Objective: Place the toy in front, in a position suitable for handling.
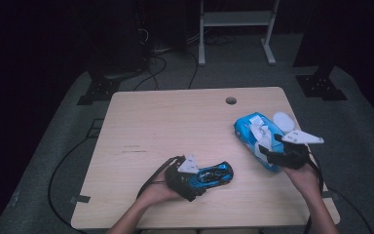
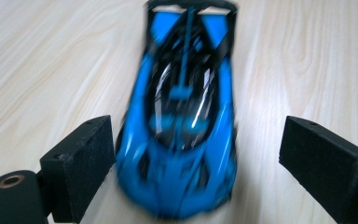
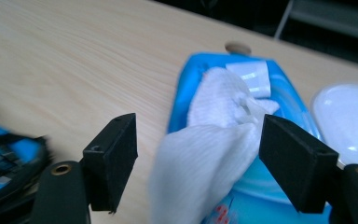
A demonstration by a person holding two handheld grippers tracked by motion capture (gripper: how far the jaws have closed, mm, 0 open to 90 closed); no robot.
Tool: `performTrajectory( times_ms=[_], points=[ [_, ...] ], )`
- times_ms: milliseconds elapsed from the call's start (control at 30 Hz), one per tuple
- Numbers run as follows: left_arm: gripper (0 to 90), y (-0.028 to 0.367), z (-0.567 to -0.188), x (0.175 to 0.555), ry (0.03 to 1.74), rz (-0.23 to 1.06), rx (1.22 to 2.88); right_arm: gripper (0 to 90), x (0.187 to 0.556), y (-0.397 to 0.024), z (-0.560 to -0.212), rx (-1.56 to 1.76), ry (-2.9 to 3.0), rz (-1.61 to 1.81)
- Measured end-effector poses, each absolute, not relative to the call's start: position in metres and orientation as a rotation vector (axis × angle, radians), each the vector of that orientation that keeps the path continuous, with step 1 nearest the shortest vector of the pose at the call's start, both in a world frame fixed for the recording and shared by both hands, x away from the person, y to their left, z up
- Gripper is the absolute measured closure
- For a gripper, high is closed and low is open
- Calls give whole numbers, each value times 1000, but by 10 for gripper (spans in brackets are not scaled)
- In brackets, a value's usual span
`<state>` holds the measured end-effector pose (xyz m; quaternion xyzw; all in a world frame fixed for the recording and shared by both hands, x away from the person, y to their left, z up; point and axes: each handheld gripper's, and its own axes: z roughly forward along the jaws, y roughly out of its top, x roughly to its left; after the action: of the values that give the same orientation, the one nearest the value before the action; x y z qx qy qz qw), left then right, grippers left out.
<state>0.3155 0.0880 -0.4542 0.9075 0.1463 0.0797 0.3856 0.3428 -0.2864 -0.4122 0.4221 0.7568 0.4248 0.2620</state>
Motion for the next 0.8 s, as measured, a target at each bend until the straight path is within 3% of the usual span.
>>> performTrajectory(
  times_ms=[100, 133, 167, 200, 267, 300, 467, 633, 800],
  points=[
    [91, 103, -454, 316, 397, 226, 2281, 344, 367, -286, -423, 1243, 2069, 1071],
    [91, 105, -454, 317, 403, 225, 2269, 424, 372, -287, -427, 1289, 2068, 1061],
    [79, 108, -454, 320, 415, 204, 2251, 657, 375, -289, -433, 1349, 2065, 1112],
    [78, 108, -454, 320, 415, 204, 2251, 748, 373, -289, -436, 1339, 2045, 1115],
    [78, 106, -457, 320, 416, 213, 2249, 776, 373, -289, -437, 1322, 2037, 1110],
    [78, 104, -461, 321, 403, 225, 2271, 836, 373, -291, -436, 1323, 2012, 1113],
    [78, 103, -464, 320, 409, 227, 2289, 856, 363, -295, -418, 1265, 1948, 1226],
    [78, 107, -462, 318, 410, 234, 2264, 857, 324, -285, -368, 1056, 1976, 1338],
    [78, 108, -461, 317, 404, 224, 2251, 855, 291, -264, -360, 909, 2143, 1320]
  ],
)
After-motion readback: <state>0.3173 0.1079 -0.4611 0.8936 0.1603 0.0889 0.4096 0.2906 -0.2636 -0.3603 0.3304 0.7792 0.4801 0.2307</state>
